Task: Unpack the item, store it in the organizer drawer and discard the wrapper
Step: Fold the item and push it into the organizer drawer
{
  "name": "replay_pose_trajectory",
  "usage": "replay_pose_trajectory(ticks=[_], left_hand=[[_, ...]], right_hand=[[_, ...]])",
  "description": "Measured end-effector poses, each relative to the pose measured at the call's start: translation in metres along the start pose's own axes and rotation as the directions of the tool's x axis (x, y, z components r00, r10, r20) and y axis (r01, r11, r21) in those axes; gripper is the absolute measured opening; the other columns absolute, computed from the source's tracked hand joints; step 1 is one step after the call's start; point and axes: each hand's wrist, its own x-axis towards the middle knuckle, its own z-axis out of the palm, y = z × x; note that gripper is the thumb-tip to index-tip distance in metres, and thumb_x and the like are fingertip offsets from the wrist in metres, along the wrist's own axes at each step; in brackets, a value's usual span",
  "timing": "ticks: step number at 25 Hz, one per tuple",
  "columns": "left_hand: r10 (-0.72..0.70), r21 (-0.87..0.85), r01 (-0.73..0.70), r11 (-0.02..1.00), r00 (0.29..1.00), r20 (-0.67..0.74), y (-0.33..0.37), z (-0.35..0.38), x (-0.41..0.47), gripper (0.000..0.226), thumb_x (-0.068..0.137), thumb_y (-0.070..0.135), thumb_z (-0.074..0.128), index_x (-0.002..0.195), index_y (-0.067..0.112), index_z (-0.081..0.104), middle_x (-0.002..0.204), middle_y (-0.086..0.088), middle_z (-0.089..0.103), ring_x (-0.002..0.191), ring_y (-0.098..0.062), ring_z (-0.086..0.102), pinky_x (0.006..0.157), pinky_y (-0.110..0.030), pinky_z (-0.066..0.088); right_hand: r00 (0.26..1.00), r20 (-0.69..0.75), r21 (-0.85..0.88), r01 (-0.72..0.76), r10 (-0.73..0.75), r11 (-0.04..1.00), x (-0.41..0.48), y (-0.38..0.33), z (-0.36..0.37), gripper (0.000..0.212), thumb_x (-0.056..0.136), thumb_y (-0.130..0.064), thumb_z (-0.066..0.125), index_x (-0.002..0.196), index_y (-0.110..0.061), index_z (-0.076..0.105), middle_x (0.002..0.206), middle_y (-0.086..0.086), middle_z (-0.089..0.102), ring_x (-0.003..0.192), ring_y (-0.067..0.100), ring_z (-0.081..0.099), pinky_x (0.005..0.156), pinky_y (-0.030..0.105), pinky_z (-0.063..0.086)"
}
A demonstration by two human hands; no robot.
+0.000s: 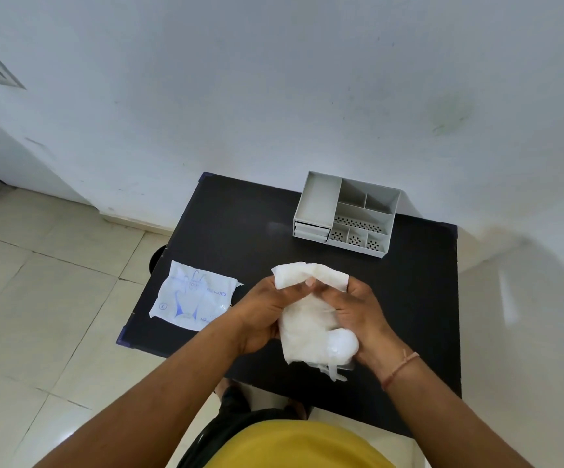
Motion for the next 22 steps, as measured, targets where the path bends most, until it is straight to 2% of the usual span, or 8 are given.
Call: replay_pose_trajectory(ticks=[3, 7, 10, 12, 14, 16, 19, 22], left_hand=[[0.023, -0.055, -0.026, 0.998, 0.998, -0.054, -0.008, 0.001, 0.002, 0.036, 0.094, 0.025, 0.080, 0.129, 0.017, 0.073, 0.128, -0.015, 0.078, 0.120, -0.035, 0.073, 0.103, -0.059, 0.057], [0.013, -0.243, -0.031, 0.970, 0.997, -0.074, -0.005, -0.003, 0.001, 0.042, 0.092, 0.017, 0.080, 0.133, 0.011, 0.070, 0.131, -0.017, 0.076, 0.121, -0.036, 0.073, 0.104, -0.060, 0.057], [-0.001, -0.340, -0.035, 0.940, 0.995, -0.103, 0.001, -0.006, -0.001, 0.041, 0.090, 0.018, 0.079, 0.130, 0.012, 0.071, 0.127, -0.016, 0.078, 0.116, -0.035, 0.076, 0.093, -0.056, 0.063], [-0.016, -0.380, -0.043, 0.924, 0.988, -0.152, 0.003, -0.007, 0.002, 0.041, 0.091, 0.018, 0.079, 0.131, 0.012, 0.070, 0.124, -0.015, 0.079, 0.113, -0.035, 0.077, 0.088, -0.054, 0.065], [-0.028, -0.386, -0.052, 0.921, 0.980, -0.199, 0.001, -0.008, 0.006, 0.039, 0.094, 0.018, 0.078, 0.131, 0.012, 0.070, 0.121, -0.014, 0.081, 0.111, -0.033, 0.078, 0.087, -0.054, 0.065], [-0.040, -0.362, -0.039, 0.931, 0.977, -0.207, -0.002, -0.008, 0.008, 0.036, 0.095, 0.020, 0.077, 0.130, 0.013, 0.071, 0.120, -0.012, 0.081, 0.111, -0.032, 0.078, 0.090, -0.055, 0.064], [-0.050, -0.298, 0.008, 0.954, 0.990, -0.133, -0.011, -0.007, 0.010, 0.041, 0.094, 0.023, 0.078, 0.133, 0.014, 0.069, 0.128, -0.014, 0.078, 0.117, -0.034, 0.075, 0.101, -0.062, 0.058], [-0.043, -0.243, 0.029, 0.970, 0.998, -0.051, -0.015, -0.006, 0.010, 0.048, 0.091, 0.013, 0.080, 0.137, 0.016, 0.067, 0.131, -0.015, 0.076, 0.120, -0.036, 0.073, 0.103, -0.066, 0.055]], right_hand=[[0.999, 0.001, -0.100, 0.034, -0.035, 0.994, 0.002, 0.000, -0.003, 0.024, 0.088, -0.026, 0.080, 0.110, -0.017, 0.076, 0.110, 0.015, 0.080, 0.099, 0.032, 0.078, 0.088, 0.053, 0.064], [0.964, 0.191, 0.368, -0.247, 0.187, 0.896, 0.008, 0.006, -0.042, 0.055, 0.100, -0.051, 0.054, 0.135, -0.011, 0.068, 0.136, 0.024, 0.067, 0.128, 0.044, 0.060, 0.116, 0.067, 0.036], [0.937, 0.304, 0.342, -0.278, 0.174, 0.898, -0.006, 0.026, -0.057, 0.045, 0.094, -0.028, 0.057, 0.137, -0.018, 0.066, 0.143, 0.018, 0.065, 0.132, 0.044, 0.060, 0.114, 0.070, 0.038], [0.925, 0.354, 0.175, -0.209, 0.137, 0.962, -0.019, 0.037, -0.054, 0.058, 0.086, -0.007, 0.065, 0.140, -0.028, 0.061, 0.139, 0.010, 0.069, 0.126, 0.038, 0.066, 0.106, 0.068, 0.048], [0.917, 0.384, 0.082, -0.147, 0.105, 0.986, -0.025, 0.039, -0.044, 0.072, 0.082, -0.003, 0.077, 0.140, -0.039, 0.056, 0.130, 0.000, 0.073, 0.123, 0.030, 0.069, 0.101, 0.063, 0.055], [0.945, 0.320, 0.052, -0.094, 0.073, 0.994, -0.025, 0.033, -0.030, 0.064, 0.081, -0.011, 0.084, 0.132, -0.042, 0.059, 0.120, -0.003, 0.078, 0.116, 0.026, 0.073, 0.096, 0.057, 0.060], [0.997, 0.063, 0.048, -0.050, 0.047, 0.998, -0.012, 0.025, -0.017, 0.031, 0.092, -0.016, 0.076, 0.121, -0.022, 0.068, 0.115, 0.009, 0.080, 0.102, 0.027, 0.079, 0.089, 0.056, 0.063], [0.998, -0.057, -0.048, -0.021, 0.018, 0.999, -0.004, 0.023, -0.014, 0.023, 0.094, -0.017, 0.074, 0.117, -0.020, 0.071, 0.102, 0.005, 0.082, 0.090, 0.018, 0.080, 0.074, 0.040, 0.066]])
